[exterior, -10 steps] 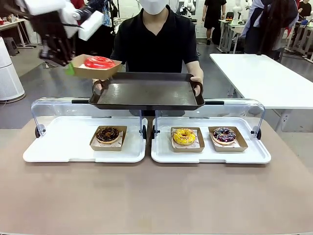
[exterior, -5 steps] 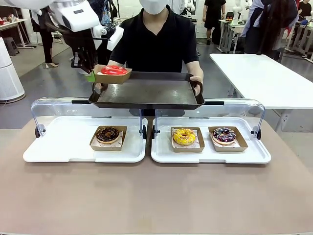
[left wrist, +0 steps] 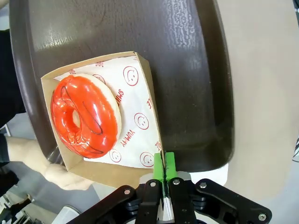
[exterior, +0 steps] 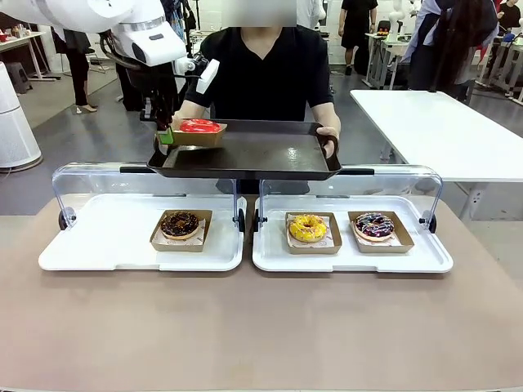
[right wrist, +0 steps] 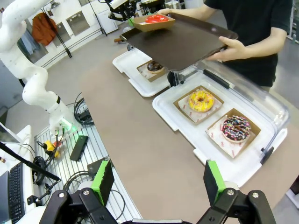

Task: Provide the desired donut to the person.
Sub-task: Place the picked Paper togo box onto the Handle tray extended by the person.

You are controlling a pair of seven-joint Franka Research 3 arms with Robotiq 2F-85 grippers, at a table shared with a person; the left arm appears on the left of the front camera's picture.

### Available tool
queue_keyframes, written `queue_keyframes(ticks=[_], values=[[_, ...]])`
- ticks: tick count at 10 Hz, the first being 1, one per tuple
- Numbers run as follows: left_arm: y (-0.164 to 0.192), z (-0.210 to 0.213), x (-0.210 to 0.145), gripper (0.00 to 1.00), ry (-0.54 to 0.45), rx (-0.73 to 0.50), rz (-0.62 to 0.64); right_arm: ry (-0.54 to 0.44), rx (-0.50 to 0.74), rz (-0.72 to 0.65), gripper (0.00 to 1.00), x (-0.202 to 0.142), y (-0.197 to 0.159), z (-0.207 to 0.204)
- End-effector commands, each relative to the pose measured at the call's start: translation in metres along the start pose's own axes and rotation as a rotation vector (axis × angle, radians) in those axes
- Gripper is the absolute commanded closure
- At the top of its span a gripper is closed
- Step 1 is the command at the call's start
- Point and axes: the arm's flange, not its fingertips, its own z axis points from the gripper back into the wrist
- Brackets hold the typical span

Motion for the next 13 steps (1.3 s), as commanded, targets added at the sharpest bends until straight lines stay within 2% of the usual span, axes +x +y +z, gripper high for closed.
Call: queue_keyframes(ticks=[1,4,5,6,7,9,10,12,13], values=[[0.015,-0.006,-0.002,0.99,-0.05,-0.031,0.041,-0.007,0.009,0.003,0.0,0.0,0.0,0.0],[0.023,-0.023,-0.003,0.99,-0.071,-0.067,0.044,-0.007,0.009,0.003,0.0,0.0,0.0,0.0],[0.022,-0.025,-0.003,0.45,-0.08,-0.071,0.041,-0.007,0.009,0.003,0.0,0.0,0.0,0.0],[0.023,-0.024,-0.003,0.39,-0.078,-0.066,0.03,-0.007,0.009,0.003,0.0,0.0,0.0,0.0],[0.023,-0.022,-0.003,0.0,-0.074,-0.064,0.025,-0.007,0.009,0.003,0.0,0.0,0.0,0.0],[0.021,-0.022,-0.003,0.0,-0.072,-0.069,0.023,-0.007,0.009,0.003,0.0,0.0,0.0,0.0],[0.021,-0.021,-0.003,0.18,-0.068,-0.072,0.021,-0.007,0.009,0.003,0.0,0.0,0.0,0.0],[0.021,-0.021,-0.003,0.0,-0.06,-0.082,0.02,-0.007,0.009,0.003,0.0,0.0,0.0,0.0],[0.021,-0.021,-0.004,0.0,-0.06,-0.085,0.019,-0.007,0.009,0.003,0.0,0.0,0.0,0.0]])
